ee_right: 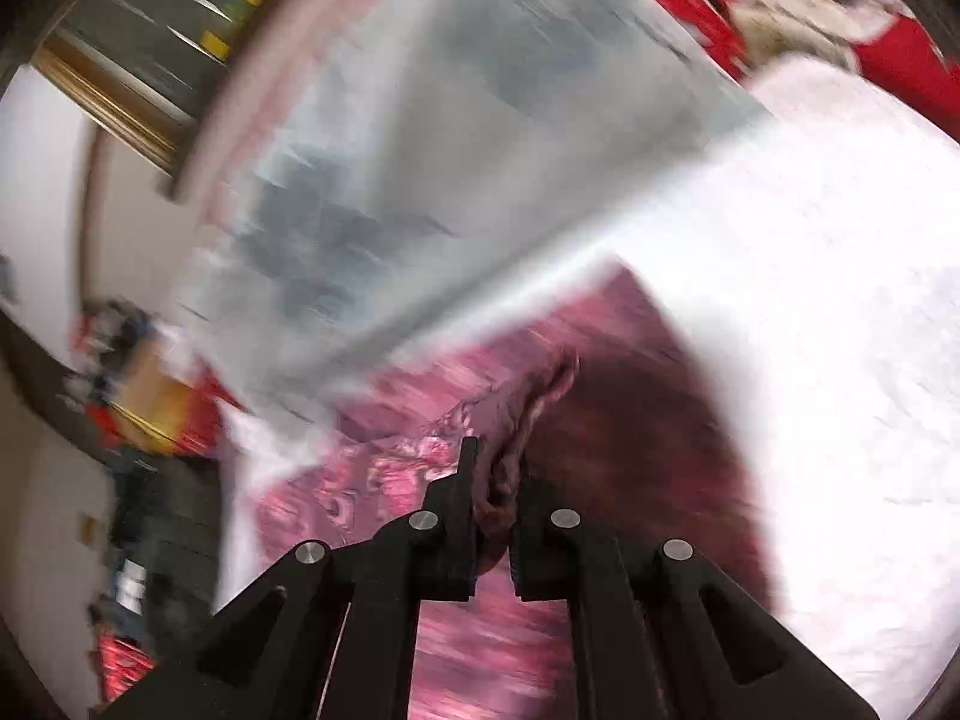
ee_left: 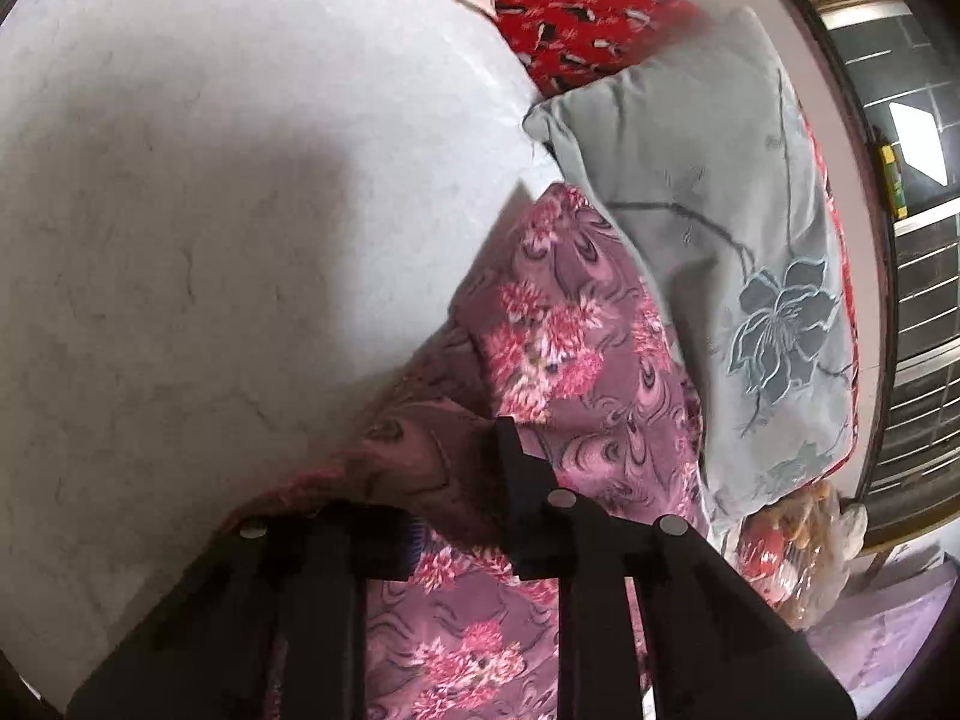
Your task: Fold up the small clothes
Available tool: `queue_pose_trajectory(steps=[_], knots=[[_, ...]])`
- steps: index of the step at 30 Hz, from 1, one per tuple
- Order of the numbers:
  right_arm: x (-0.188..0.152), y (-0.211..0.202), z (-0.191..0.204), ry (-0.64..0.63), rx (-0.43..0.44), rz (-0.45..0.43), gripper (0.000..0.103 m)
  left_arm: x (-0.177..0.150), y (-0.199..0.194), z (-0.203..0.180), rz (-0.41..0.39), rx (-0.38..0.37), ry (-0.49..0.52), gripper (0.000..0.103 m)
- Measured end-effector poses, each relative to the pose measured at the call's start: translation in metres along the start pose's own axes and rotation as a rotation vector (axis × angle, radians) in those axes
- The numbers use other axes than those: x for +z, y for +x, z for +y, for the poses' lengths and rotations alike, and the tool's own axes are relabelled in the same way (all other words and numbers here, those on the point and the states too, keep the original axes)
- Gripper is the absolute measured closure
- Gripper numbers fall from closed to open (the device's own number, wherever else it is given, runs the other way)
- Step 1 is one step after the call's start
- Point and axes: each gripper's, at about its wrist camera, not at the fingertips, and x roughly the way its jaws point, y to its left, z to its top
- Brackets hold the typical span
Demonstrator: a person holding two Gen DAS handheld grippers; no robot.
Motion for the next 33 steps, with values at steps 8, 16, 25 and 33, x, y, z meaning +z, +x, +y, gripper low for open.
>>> queue_pose_trajectory(steps=[8, 16, 25, 33], knots=[[0.002, -0.008, -0.007, 0.041, 0.056, -0.008, 0.093, -0.013, -0.001, -0.022, -0.011, -0.005, 0.108, 0.064], [0.013, -0.002, -0.015, -0.038, -0.115, 0.031, 0.098, -0.016, 0.005, -0.022, -0.005, 0.137, 0.168, 0.072], [0.001, -0.055, 0.001, -0.101, 0.022, -0.129, 0.085, -0.050, -0.032, -0.056, -0.014, 0.092, 0.347, 0.052], [-0.018, -0.026, 0.000, -0.161, -0.040, 0.104, 0.086, -0.056, 0.004, -0.059, 0.152, 0.269, 0.472, 0.052]])
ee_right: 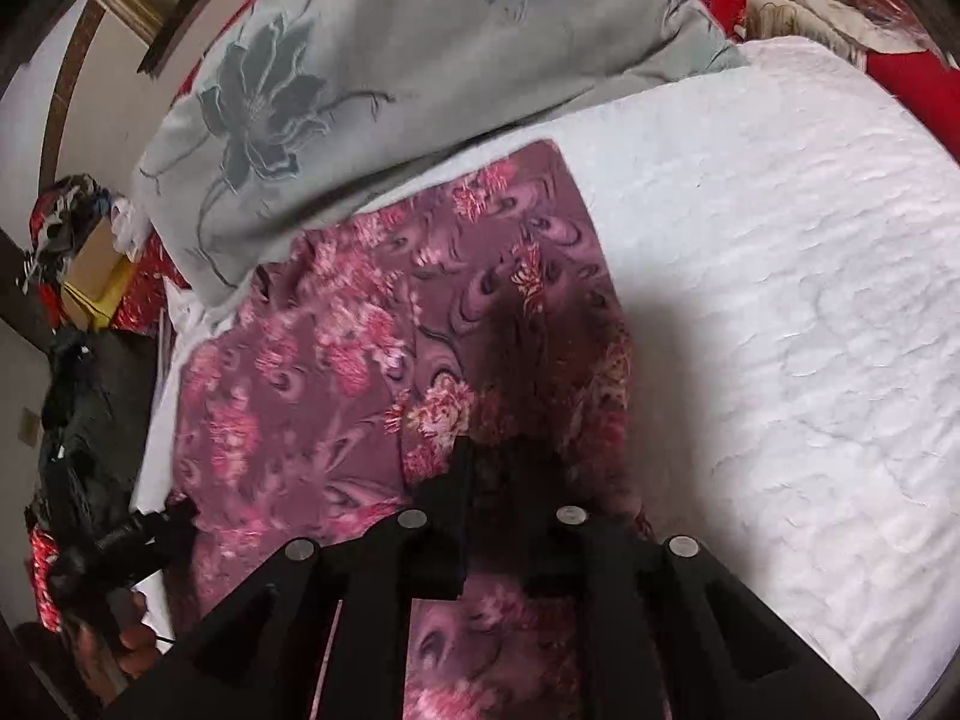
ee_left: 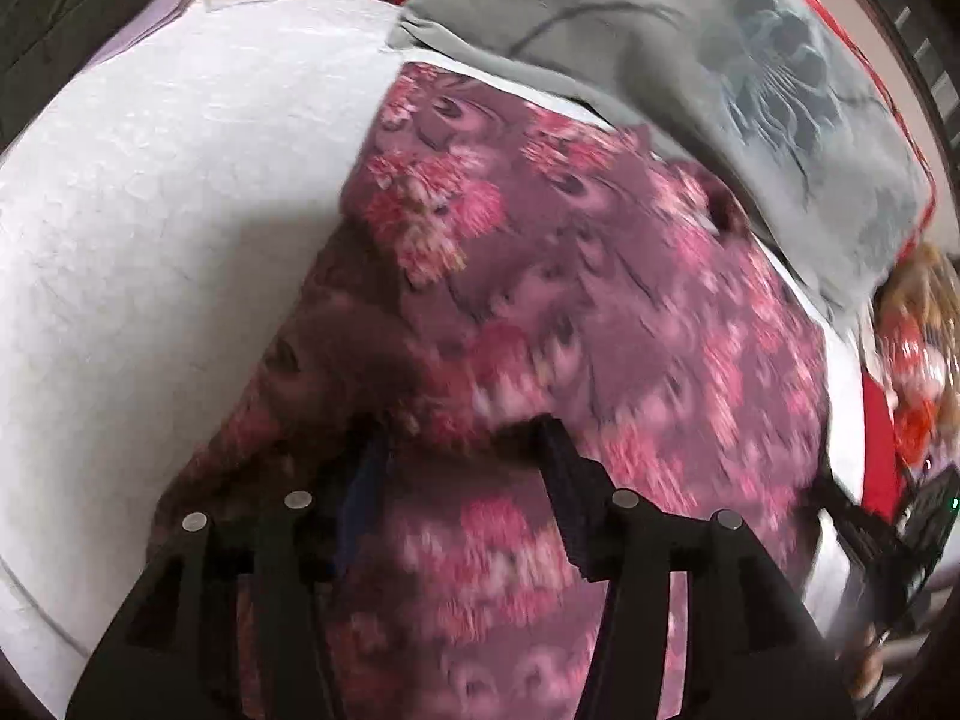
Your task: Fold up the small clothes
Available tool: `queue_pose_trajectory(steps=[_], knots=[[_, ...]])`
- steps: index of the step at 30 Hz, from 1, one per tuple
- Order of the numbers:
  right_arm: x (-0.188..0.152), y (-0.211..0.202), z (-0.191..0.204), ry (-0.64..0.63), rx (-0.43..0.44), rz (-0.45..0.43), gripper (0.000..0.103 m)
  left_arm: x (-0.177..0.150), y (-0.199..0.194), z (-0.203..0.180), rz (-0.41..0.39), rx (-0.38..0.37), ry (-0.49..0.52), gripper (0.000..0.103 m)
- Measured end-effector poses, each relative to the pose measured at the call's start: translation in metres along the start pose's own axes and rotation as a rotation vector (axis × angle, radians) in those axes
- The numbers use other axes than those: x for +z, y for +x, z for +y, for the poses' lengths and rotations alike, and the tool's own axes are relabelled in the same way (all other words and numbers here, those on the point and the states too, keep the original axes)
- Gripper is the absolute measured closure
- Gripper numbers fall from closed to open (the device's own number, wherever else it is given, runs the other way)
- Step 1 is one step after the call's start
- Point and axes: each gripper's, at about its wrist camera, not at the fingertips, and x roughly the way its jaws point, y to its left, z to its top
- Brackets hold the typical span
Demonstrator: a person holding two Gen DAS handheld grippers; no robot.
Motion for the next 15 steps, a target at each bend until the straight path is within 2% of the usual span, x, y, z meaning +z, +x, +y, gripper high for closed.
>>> queue_pose_trajectory(steps=[2, 3, 5, 7, 8, 9, 12, 15], knots=[[-0.005, -0.013, 0.004, -0.034, 0.039, -0.006, 0.081, -0.010, -0.010, 0.006, 0.021, -0.081, -0.022, 0.051], [-0.010, -0.017, 0.004, -0.054, 0.041, 0.001, 0.078, -0.016, -0.009, 0.007, 0.039, -0.085, -0.028, 0.045], [-0.024, -0.013, 0.004, -0.090, 0.004, 0.052, 0.065, -0.031, 0.002, 0.006, 0.082, -0.058, -0.012, 0.044], [-0.038, 0.002, -0.005, -0.117, -0.068, 0.150, 0.066, -0.042, 0.000, -0.005, 0.050, 0.001, 0.091, 0.044], [-0.043, -0.004, -0.003, -0.141, -0.064, 0.111, 0.066, -0.046, -0.003, -0.013, 0.073, 0.049, 0.142, 0.044], [-0.045, -0.010, 0.000, -0.152, -0.078, 0.115, 0.067, -0.048, -0.005, -0.015, 0.093, 0.053, 0.152, 0.044], [-0.055, -0.023, 0.008, -0.177, -0.076, 0.159, 0.066, -0.057, -0.020, 0.003, 0.181, -0.037, 0.089, 0.044], [-0.072, -0.051, 0.005, -0.230, -0.080, 0.154, 0.062, -0.072, -0.043, 0.038, 0.223, -0.117, 0.018, 0.044]])
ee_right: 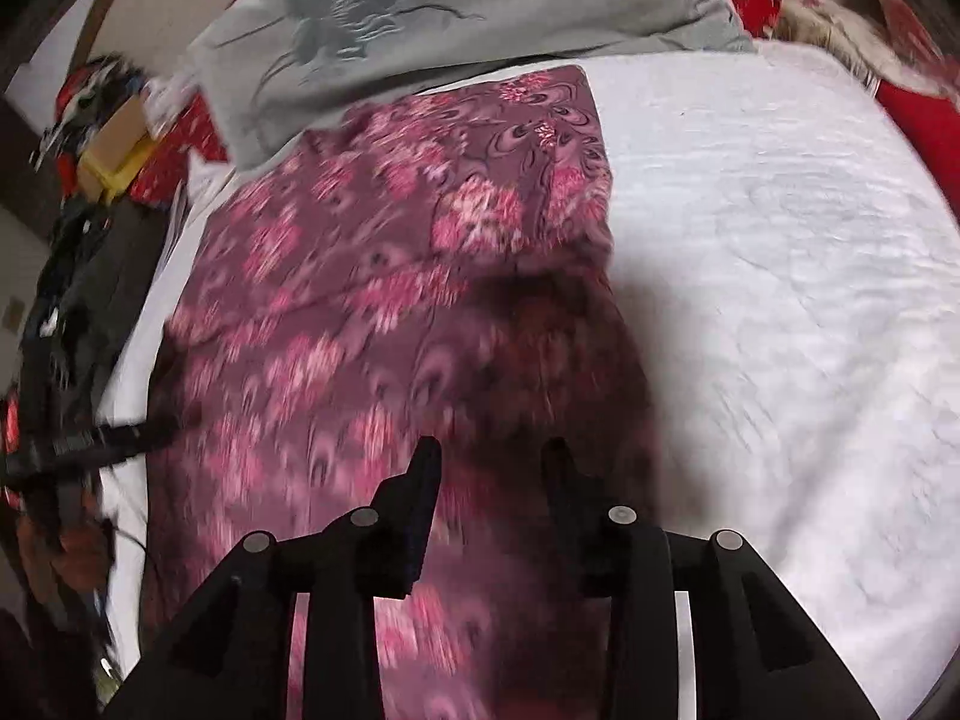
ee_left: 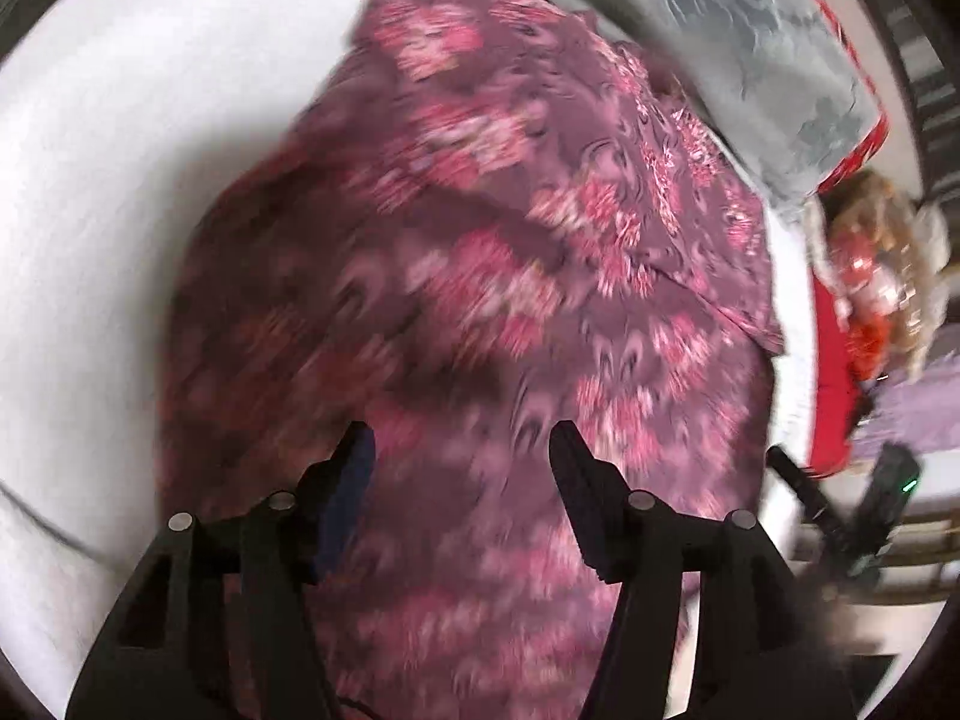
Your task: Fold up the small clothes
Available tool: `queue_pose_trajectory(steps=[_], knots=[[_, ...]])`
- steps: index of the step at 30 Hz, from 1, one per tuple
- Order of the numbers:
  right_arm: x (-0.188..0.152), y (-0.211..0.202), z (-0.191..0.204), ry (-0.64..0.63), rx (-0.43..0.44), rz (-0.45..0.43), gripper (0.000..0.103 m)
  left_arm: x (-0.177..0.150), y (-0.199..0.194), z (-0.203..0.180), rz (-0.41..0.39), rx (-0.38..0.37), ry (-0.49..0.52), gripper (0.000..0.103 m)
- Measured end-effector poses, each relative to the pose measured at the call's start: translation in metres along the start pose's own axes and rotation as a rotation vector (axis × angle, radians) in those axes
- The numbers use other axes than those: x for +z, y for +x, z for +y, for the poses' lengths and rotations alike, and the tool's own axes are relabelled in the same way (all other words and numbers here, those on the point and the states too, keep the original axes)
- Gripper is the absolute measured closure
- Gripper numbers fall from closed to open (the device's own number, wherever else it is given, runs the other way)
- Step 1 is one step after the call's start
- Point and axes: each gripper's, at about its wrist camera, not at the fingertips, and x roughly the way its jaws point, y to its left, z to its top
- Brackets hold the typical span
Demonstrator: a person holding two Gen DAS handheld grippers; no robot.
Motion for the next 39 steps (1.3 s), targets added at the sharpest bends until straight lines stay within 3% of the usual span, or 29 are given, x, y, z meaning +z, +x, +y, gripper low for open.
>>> queue_pose_trajectory(steps=[2, 6, 8, 10, 15, 18, 20, 24, 26, 27, 28, 29, 30, 31, 39], knots=[[-0.022, -0.019, -0.010, 0.002, 0.003, -0.009, 0.051, -0.018, -0.013, 0.021, 0.018, -0.011, -0.019, 0.043], [-0.076, -0.049, -0.043, 0.084, 0.029, 0.009, 0.048, -0.057, -0.027, 0.063, 0.048, -0.028, -0.074, 0.043], [-0.103, -0.056, -0.060, 0.136, 0.051, 0.019, 0.046, -0.078, -0.031, 0.083, 0.068, -0.093, -0.108, 0.043], [-0.130, -0.063, -0.079, 0.202, 0.096, 0.025, 0.044, -0.098, -0.032, 0.095, 0.086, -0.149, -0.125, 0.043], [-0.183, -0.041, -0.107, 0.348, 0.236, 0.087, 0.041, -0.124, -0.026, 0.108, 0.123, -0.167, -0.145, 0.043], [-0.197, -0.019, -0.115, 0.444, 0.354, 0.124, 0.041, -0.132, -0.023, 0.112, 0.134, -0.223, -0.197, 0.043], [-0.199, -0.010, -0.116, 0.476, 0.427, 0.131, 0.041, -0.137, -0.023, 0.110, 0.132, -0.243, -0.200, 0.036], [-0.194, -0.001, -0.105, 0.475, 0.523, 0.123, 0.041, -0.143, -0.023, 0.094, 0.124, -0.188, -0.132, 0.034], [-0.190, -0.005, -0.095, 0.420, 0.511, 0.125, 0.046, -0.146, -0.024, 0.088, 0.116, -0.141, -0.096, 0.040], [-0.188, -0.009, -0.090, 0.383, 0.487, 0.128, 0.053, -0.148, -0.025, 0.086, 0.110, -0.098, -0.074, 0.054], [-0.187, -0.013, -0.085, 0.350, 0.463, 0.131, 0.073, -0.150, -0.026, 0.080, 0.107, -0.032, -0.034, 0.064], [-0.186, -0.019, -0.081, 0.317, 0.444, 0.129, 0.086, -0.152, -0.028, 0.079, 0.102, -0.021, -0.015, 0.068], [-0.186, -0.025, -0.078, 0.295, 0.426, 0.120, 0.087, -0.152, -0.032, 0.076, 0.094, -0.034, -0.008, 0.087], [-0.184, -0.033, -0.075, 0.276, 0.422, 0.110, 0.095, -0.152, -0.035, 0.073, 0.094, -0.060, -0.001, 0.100], [-0.154, -0.081, -0.042, 0.185, 0.498, -0.019, 0.096, -0.132, -0.059, 0.054, 0.036, -0.354, -0.036, 0.100]])
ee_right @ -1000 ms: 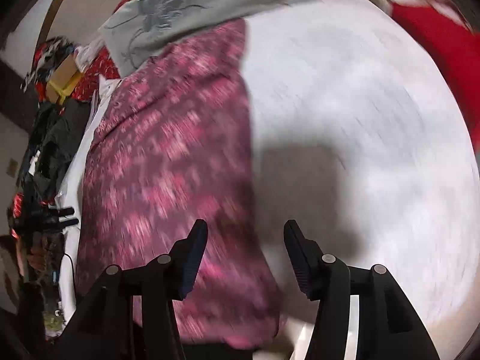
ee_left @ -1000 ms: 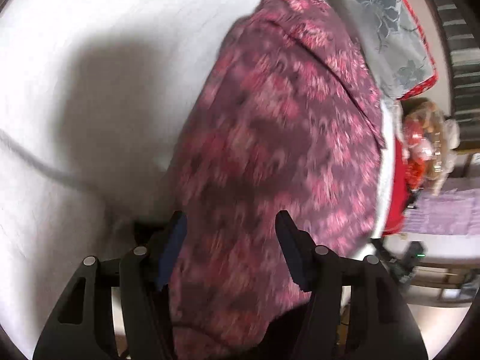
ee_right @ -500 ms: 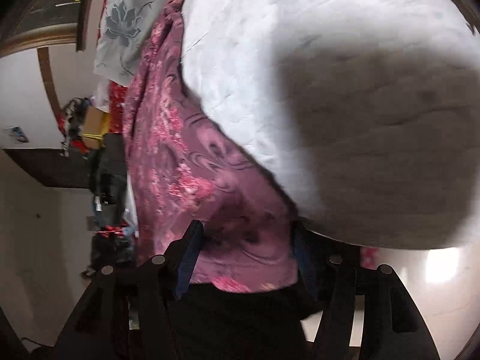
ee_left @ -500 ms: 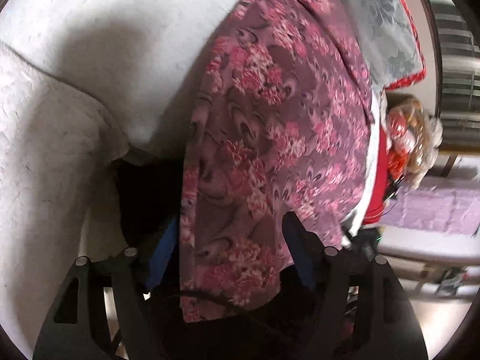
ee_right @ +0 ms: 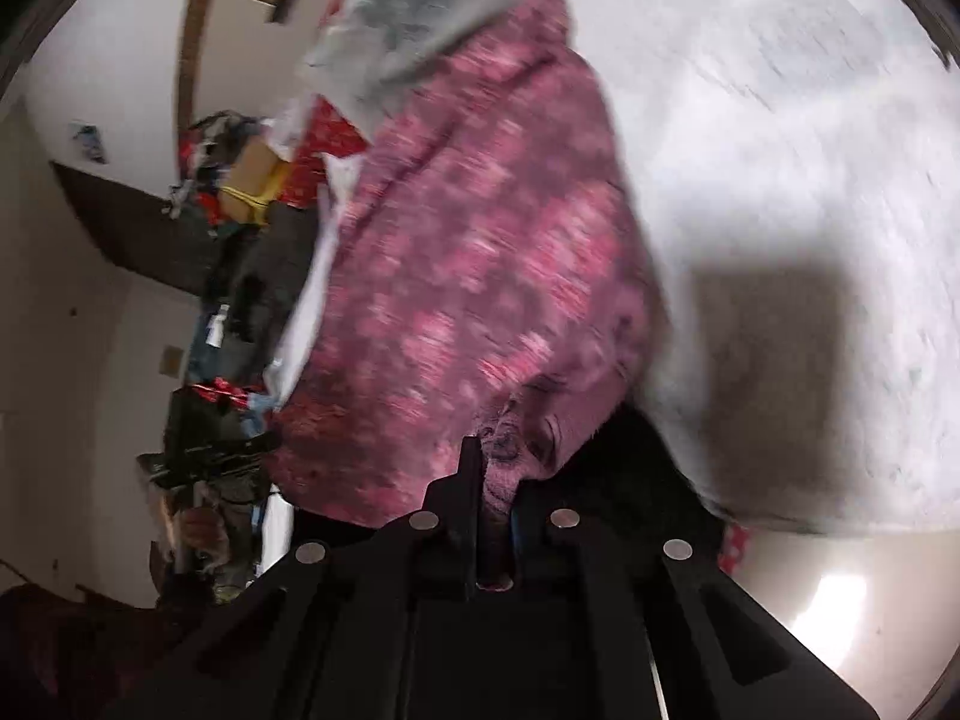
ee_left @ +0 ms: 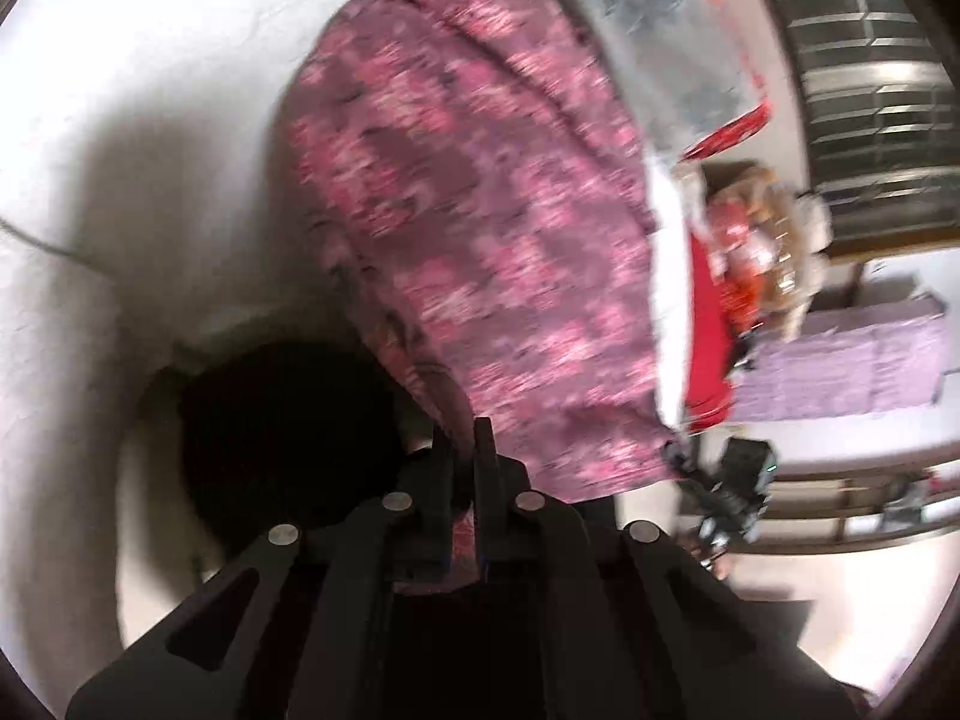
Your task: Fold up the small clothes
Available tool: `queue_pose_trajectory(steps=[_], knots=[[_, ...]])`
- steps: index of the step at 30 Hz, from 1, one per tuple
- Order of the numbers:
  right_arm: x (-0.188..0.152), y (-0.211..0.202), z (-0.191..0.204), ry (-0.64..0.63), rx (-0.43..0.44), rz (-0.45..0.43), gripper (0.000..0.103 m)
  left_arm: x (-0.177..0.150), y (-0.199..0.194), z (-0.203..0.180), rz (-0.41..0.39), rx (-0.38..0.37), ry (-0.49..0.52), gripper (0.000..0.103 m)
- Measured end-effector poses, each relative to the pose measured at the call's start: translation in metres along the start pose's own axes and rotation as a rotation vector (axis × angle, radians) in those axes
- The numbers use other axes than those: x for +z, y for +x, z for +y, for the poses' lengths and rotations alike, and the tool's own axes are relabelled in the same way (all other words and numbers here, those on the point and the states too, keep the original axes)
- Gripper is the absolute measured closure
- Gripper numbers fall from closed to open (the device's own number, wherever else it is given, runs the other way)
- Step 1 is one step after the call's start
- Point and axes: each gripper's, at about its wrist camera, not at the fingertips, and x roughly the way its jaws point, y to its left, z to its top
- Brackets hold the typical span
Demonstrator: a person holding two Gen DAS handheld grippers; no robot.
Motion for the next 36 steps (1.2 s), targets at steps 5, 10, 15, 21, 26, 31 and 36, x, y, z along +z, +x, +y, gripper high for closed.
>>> queue_pose_trajectory(steps=[5, 10, 15, 21, 26, 31, 36], knots=[[0.027, -0.004, 0.026, -0.019, 0.061, -0.065, 0.096, 0.018, -0.006, -0.013, -0.036, -0.091, -0.021, 0.100], [0.062, -0.007, 0.039, -0.026, 0.105, -0.139, 0.096, 0.047, -0.015, -0.017, -0.108, -0.157, -0.041, 0.100], [0.104, -0.001, 0.048, -0.029, 0.116, -0.205, 0.096, 0.087, -0.024, -0.017, -0.184, -0.195, -0.067, 0.100], [0.168, 0.020, 0.037, 0.031, 0.125, -0.281, 0.096, 0.156, -0.021, -0.017, -0.264, -0.233, -0.129, 0.100], [0.224, 0.046, 0.019, 0.099, 0.120, -0.329, 0.096, 0.221, -0.009, -0.016, -0.301, -0.244, -0.154, 0.100], [0.274, 0.071, -0.007, 0.168, 0.117, -0.379, 0.096, 0.283, 0.011, -0.013, -0.337, -0.275, -0.191, 0.100], [0.316, 0.107, -0.045, 0.280, 0.092, -0.378, 0.096, 0.338, 0.044, 0.000, -0.321, -0.241, -0.263, 0.100]])
